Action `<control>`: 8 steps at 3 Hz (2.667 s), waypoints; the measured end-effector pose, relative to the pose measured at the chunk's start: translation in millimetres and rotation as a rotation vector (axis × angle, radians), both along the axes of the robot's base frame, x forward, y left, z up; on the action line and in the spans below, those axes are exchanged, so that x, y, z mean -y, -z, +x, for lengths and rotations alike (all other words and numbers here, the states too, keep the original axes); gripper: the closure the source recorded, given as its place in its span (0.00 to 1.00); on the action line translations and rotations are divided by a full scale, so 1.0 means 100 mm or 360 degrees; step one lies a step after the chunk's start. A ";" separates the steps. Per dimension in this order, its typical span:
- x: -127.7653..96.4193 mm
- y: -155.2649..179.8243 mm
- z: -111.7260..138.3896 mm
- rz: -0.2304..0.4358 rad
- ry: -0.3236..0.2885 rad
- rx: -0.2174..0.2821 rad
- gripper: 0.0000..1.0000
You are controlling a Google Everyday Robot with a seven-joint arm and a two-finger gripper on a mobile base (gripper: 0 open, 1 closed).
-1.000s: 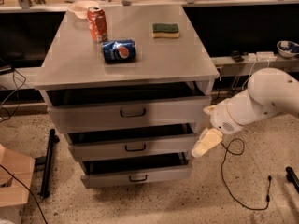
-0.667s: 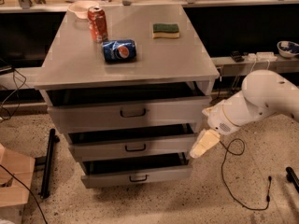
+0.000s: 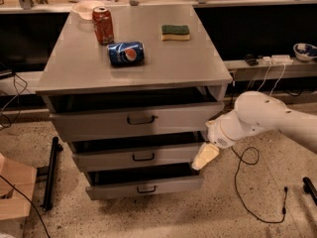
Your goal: Open middle drawer
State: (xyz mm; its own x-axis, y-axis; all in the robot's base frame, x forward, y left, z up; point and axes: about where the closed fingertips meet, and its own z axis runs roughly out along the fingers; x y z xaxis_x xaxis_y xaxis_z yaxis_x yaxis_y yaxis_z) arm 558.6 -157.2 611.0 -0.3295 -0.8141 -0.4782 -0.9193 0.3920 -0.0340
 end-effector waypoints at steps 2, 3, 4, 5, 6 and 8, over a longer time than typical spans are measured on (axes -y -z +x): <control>-0.17 0.75 0.08 0.0174 0.0082 -0.0147 0.00; -0.29 1.15 0.20 0.0273 0.0077 -0.0203 0.00; -0.36 1.34 0.43 0.0324 0.0067 -0.0187 0.00; -0.41 1.55 0.72 0.0359 0.0036 -0.0188 0.00; -0.43 1.64 0.76 0.0372 0.0033 -0.0205 0.15; -0.47 1.72 0.71 0.0382 0.0031 -0.0284 0.70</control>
Offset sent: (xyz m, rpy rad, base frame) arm 0.0046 0.0207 -0.1131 0.1679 0.1599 -0.0879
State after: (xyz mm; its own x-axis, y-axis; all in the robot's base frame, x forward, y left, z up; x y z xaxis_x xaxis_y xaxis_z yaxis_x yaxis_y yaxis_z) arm 629.2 -109.8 438.9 -0.4401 -0.6777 -0.5891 -0.8947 0.3869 0.2233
